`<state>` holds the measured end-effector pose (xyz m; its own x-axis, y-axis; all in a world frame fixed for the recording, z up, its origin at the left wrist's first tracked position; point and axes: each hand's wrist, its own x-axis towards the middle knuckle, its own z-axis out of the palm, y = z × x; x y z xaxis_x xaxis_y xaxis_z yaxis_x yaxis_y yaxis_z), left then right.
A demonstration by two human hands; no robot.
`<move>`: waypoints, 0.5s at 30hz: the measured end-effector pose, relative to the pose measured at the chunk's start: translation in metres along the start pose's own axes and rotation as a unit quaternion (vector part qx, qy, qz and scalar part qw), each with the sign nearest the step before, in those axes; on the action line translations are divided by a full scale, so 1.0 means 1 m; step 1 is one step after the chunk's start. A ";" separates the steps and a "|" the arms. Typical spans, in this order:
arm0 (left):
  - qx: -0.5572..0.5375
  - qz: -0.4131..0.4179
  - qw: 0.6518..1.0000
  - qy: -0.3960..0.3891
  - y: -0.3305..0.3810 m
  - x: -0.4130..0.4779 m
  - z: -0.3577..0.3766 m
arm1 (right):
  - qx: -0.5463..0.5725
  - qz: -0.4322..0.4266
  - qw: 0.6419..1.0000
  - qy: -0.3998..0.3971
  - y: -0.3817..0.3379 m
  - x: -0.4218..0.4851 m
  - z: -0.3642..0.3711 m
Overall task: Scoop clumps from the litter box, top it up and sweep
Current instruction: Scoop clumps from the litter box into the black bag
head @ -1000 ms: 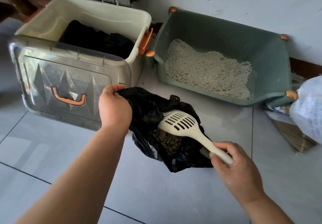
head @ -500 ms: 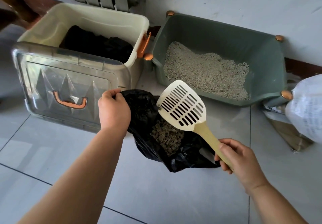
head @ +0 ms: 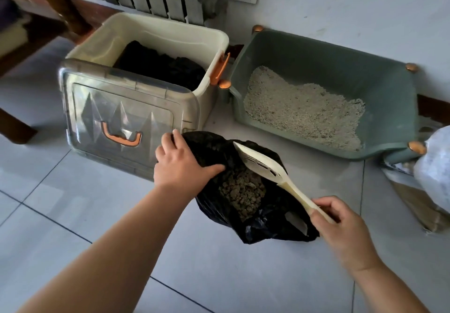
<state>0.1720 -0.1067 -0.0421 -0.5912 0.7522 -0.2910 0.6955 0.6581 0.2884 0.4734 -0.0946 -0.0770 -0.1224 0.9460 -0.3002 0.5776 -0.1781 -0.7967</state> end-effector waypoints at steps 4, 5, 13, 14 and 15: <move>0.048 0.049 0.997 0.017 -0.004 -0.003 0.025 | -0.061 -0.026 0.997 0.033 -0.001 -0.005 0.002; 0.022 0.051 0.998 0.030 -0.006 -0.001 0.026 | -0.072 -0.024 0.996 0.038 0.000 -0.005 0.004; -0.050 0.055 0.995 0.069 -0.008 0.008 0.015 | -0.091 0.017 0.993 0.068 0.004 -0.008 0.014; -0.051 0.052 0.995 0.070 -0.006 0.008 0.014 | -0.087 0.015 0.994 0.071 0.004 -0.007 0.014; -0.052 0.049 0.995 0.070 -0.004 0.008 0.013 | -0.084 0.017 0.994 0.067 0.004 -0.006 0.014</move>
<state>0.1703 -0.1040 -0.0577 -0.5783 0.8054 -0.1298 0.7110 0.5756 0.4040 0.4647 -0.1050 -0.0858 0.0020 0.9698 -0.2440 0.7074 -0.1738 -0.6851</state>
